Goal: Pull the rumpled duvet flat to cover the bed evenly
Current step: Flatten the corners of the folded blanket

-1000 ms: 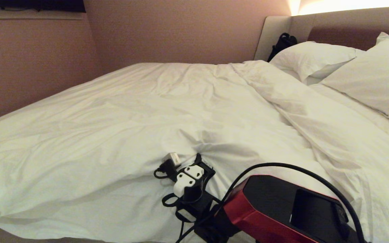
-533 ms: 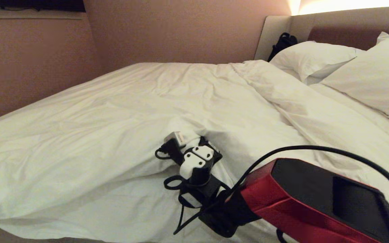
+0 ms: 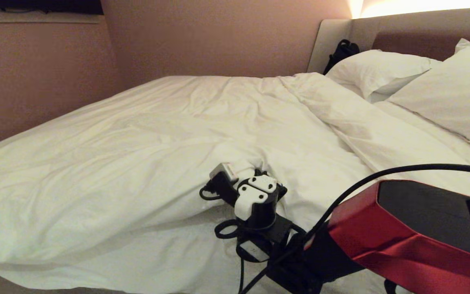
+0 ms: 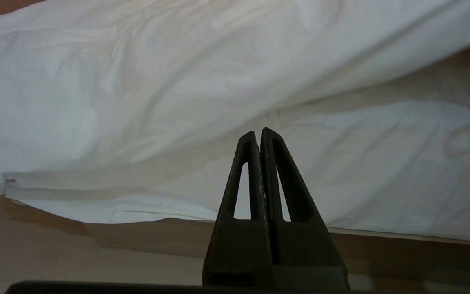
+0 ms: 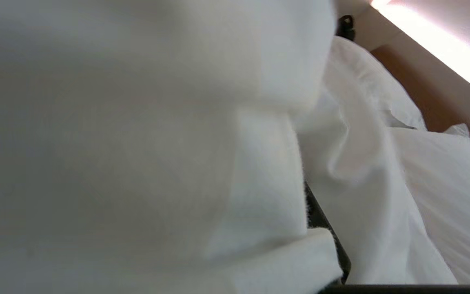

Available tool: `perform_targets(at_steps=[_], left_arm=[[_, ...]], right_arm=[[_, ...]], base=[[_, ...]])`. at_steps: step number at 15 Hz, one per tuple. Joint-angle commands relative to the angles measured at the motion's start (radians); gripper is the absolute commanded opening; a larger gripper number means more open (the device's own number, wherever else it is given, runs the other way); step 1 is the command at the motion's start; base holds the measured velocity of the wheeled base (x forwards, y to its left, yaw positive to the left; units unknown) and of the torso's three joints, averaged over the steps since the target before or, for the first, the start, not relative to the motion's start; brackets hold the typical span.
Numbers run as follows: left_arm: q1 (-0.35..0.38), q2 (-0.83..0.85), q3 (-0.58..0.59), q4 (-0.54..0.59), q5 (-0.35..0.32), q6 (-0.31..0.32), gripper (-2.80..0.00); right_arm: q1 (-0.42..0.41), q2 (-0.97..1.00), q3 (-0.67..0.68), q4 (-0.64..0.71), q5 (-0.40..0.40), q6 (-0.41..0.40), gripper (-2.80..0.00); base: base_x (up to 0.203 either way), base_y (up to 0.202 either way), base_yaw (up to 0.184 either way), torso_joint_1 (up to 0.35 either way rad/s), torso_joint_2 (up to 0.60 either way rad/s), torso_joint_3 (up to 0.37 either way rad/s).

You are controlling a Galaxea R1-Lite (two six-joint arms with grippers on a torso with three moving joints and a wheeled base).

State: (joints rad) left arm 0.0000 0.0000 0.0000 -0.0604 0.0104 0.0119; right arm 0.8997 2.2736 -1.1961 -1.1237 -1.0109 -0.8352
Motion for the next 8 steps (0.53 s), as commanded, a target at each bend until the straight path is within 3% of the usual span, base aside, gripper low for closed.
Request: perform_targets(at_steps=[1, 8], left_arm=[[0.000, 0.000, 0.000, 0.000, 0.000, 0.000, -2.80], [0.000, 0.000, 0.000, -0.001, 0.000, 0.000, -2.80]], right_arm=[[0.016, -0.002, 0.038, -0.005, 0.006, 0.012, -2.80], [0.166, -0.010, 0.117, -0.012, 0.001, 0.013, -2.80]], base=[[0.000, 0.000, 0.000, 0.000, 0.00, 0.000], [0.000, 0.000, 0.000, 0.000, 0.00, 0.000]])
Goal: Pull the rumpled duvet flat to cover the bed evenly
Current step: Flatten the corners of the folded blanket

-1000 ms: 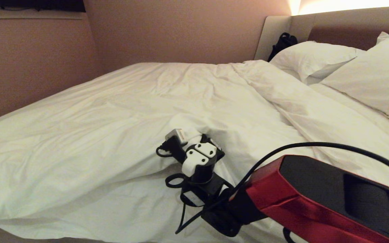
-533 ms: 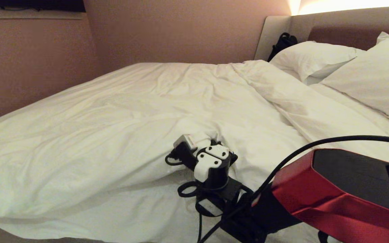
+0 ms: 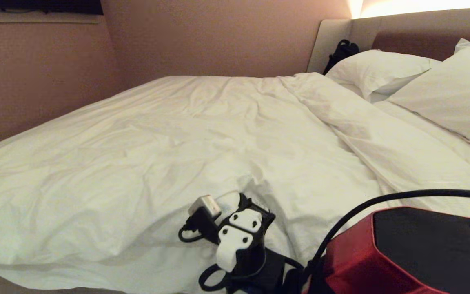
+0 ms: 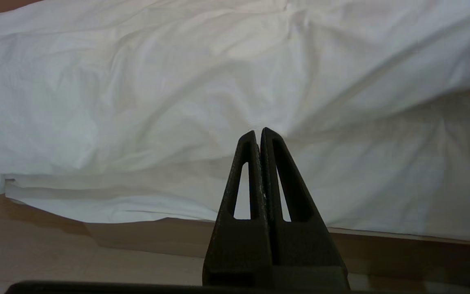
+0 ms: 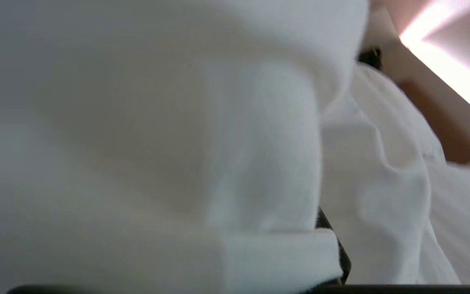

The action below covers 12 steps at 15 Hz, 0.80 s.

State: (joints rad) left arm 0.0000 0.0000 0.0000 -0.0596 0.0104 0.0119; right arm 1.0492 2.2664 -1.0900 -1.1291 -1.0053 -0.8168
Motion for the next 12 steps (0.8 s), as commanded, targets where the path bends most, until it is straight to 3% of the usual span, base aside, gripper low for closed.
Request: perform_targets(at_steps=[1, 12], left_arm=[[0.000, 0.000, 0.000, -0.002, 0.000, 0.000, -2.80], [0.000, 0.000, 0.000, 0.000, 0.000, 0.000, -2.80]], right_arm=[[0.035, -0.003, 0.038, -0.008, -0.005, -0.005, -2.80], [0.094, 0.020, 0.369, -0.152, 0.008, 0.000, -2.80]], base=[[0.000, 0.000, 0.000, 0.000, 0.00, 0.000], [0.000, 0.000, 0.000, 0.000, 0.00, 0.000]])
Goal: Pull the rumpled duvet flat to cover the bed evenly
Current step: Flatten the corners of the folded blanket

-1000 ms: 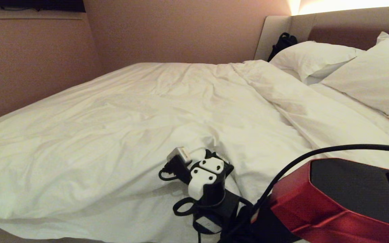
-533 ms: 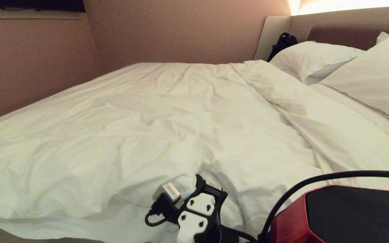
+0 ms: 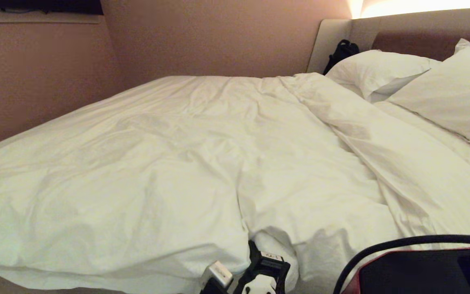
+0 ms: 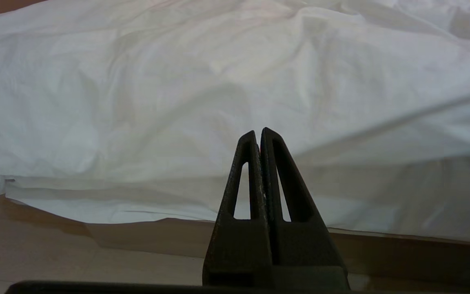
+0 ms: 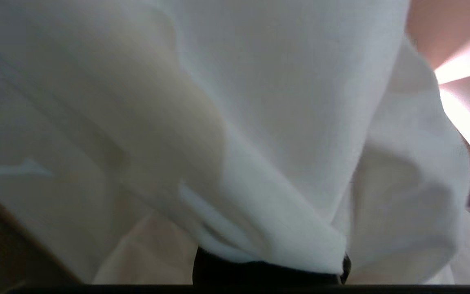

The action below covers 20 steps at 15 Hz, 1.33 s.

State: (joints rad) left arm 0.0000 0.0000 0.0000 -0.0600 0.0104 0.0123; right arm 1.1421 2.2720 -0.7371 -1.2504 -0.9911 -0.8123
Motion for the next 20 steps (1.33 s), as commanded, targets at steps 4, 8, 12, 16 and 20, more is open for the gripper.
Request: perform_targets(at_steps=[4, 8, 12, 16, 20], left_arm=[[0.000, 0.000, 0.000, -0.001, 0.000, 0.000, -2.80], [0.000, 0.000, 0.000, 0.000, 0.000, 0.000, -2.80], [0.000, 0.000, 0.000, 0.000, 0.000, 0.000, -2.80], [0.000, 0.000, 0.000, 0.000, 0.000, 0.000, -2.80], [0.000, 0.000, 0.000, -0.001, 0.000, 0.000, -2.80]], right_arm=[[0.024, 0.080, 0.021, -0.087, 0.023, -0.004, -2.80], [0.033, 0.123, 0.013, -0.122, 0.038, -0.004, -2.80], [0.054, 0.133, 0.024, -0.136, 0.042, 0.005, -2.80], [0.113, 0.130, 0.080, -0.136, 0.042, 0.048, -2.80], [0.145, 0.133, 0.091, -0.136, 0.042, 0.068, -2.80]], base=[[0.000, 0.000, 0.000, 0.000, 0.00, 0.000], [0.000, 0.000, 0.000, 0.000, 0.00, 0.000], [0.000, 0.000, 0.000, 0.000, 0.00, 0.000], [0.000, 0.000, 0.000, 0.000, 0.00, 0.000], [0.000, 0.000, 0.000, 0.000, 0.00, 0.000]])
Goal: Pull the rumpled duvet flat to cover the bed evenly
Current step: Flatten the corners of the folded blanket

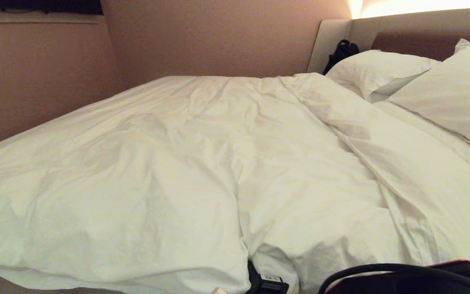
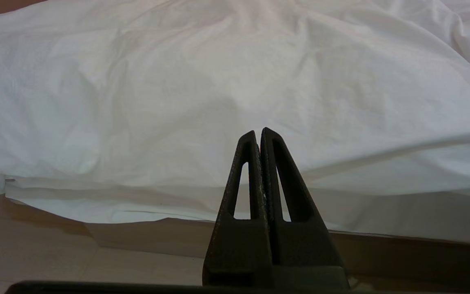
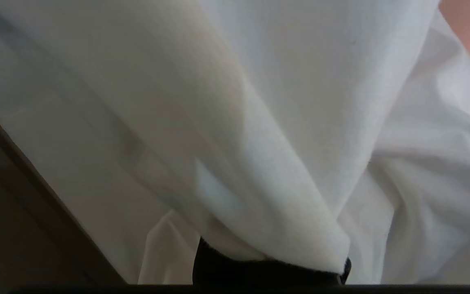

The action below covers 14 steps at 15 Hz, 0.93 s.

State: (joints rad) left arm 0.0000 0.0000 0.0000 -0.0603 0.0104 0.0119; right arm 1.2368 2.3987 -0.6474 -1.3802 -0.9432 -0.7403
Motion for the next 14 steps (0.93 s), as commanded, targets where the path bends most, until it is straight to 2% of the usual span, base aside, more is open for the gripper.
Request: perform_targets(at_steps=[1, 6, 14], left_arm=[[0.000, 0.000, 0.000, 0.000, 0.000, 0.000, -2.80], [0.000, 0.000, 0.000, 0.000, 0.000, 0.000, -2.80], [0.000, 0.000, 0.000, 0.000, 0.000, 0.000, -2.80]], right_arm=[[0.062, 0.002, 0.006, -0.007, -0.006, -0.002, -2.80], [0.145, -0.003, 0.024, -0.012, -0.008, 0.006, -2.80], [0.167, 0.007, 0.029, -0.022, -0.008, 0.007, -2.80]], base=[[0.000, 0.000, 0.000, 0.000, 0.00, 0.000], [0.000, 0.000, 0.000, 0.000, 0.00, 0.000], [0.000, 0.000, 0.000, 0.000, 0.00, 0.000]])
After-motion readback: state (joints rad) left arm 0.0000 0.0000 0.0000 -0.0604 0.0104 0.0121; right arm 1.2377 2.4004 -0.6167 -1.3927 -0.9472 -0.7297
